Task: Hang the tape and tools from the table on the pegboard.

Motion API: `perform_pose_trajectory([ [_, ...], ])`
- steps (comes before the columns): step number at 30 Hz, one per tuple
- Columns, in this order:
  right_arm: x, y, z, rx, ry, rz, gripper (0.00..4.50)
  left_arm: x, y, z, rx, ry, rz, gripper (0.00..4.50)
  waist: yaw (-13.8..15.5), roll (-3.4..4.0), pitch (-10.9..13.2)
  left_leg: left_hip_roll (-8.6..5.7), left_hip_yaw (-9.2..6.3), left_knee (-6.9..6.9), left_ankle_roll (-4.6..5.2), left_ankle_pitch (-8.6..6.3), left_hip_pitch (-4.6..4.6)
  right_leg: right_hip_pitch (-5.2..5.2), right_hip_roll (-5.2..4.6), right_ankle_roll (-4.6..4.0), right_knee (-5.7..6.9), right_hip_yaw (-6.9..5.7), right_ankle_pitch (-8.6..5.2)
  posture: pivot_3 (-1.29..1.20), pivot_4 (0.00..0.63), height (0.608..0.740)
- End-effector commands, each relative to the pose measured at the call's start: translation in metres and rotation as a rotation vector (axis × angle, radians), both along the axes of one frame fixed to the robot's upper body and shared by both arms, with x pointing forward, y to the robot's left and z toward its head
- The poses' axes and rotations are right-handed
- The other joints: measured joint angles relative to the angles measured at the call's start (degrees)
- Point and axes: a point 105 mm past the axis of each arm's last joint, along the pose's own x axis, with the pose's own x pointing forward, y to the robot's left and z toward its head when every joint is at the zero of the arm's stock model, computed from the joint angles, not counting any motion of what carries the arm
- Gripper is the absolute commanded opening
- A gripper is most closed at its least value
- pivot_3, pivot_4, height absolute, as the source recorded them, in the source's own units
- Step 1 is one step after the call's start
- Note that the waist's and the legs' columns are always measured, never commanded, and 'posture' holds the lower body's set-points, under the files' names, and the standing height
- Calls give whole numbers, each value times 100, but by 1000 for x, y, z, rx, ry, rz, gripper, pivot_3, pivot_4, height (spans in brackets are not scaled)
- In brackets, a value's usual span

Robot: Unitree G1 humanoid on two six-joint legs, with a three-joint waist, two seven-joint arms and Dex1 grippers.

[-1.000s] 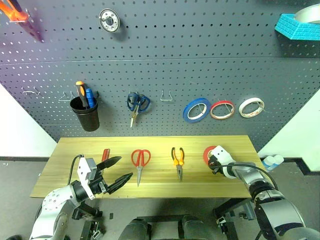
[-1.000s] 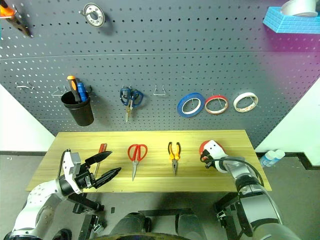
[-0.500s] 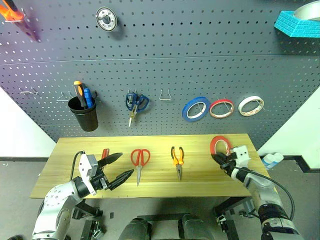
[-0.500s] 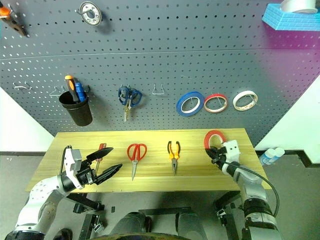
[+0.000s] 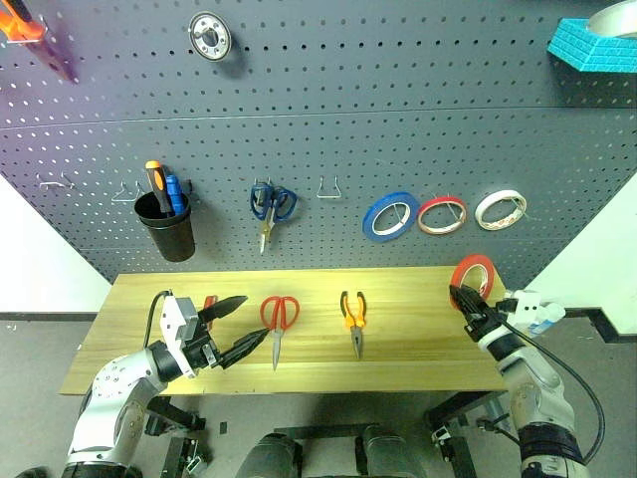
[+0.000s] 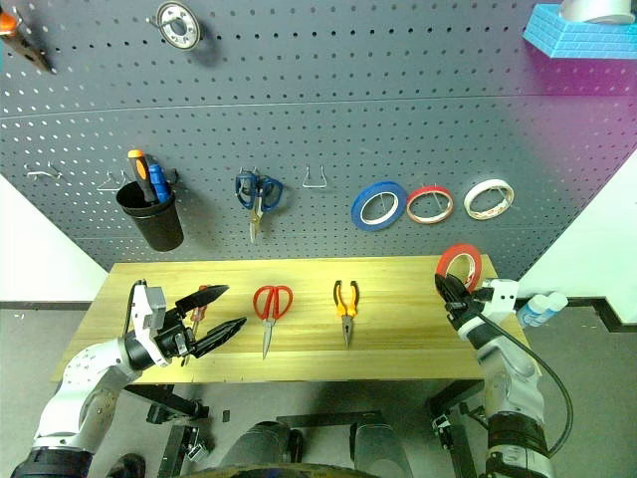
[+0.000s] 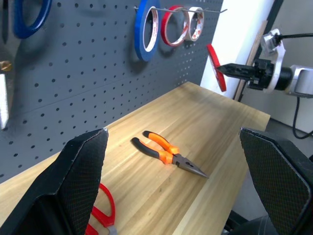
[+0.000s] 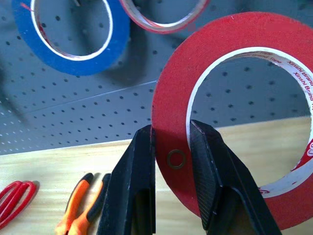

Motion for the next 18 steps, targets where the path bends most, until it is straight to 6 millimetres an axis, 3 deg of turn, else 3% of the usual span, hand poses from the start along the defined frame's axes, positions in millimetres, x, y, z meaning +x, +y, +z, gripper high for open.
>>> perform_pose_trajectory([
  [1, 2, 2, 40, 4, -132, -14, 654, 2, 3, 12, 6, -38, 1, 4500, -8, 3, 8, 0, 0, -2, 0, 0, 0, -1, 0, 1, 0, 1, 0, -58, 53, 740],
  [8, 5, 6, 76, 33, -213, -28, 654, 3, -2, 15, -1, -35, -7, 4500, -5, 2, 19, 2, 1, -4, -1, 0, -5, -4, 0, 0, -10, 3, -2, -72, 58, 740],
  [18, 6, 26, 102, 39, -268, 43, 654, 6, -8, 23, -13, -37, -13, 4500, -4, 3, 19, 1, 2, -10, 14, -9, -45, -23, -2, -14, -51, -1, 20, -77, 60, 740],
])
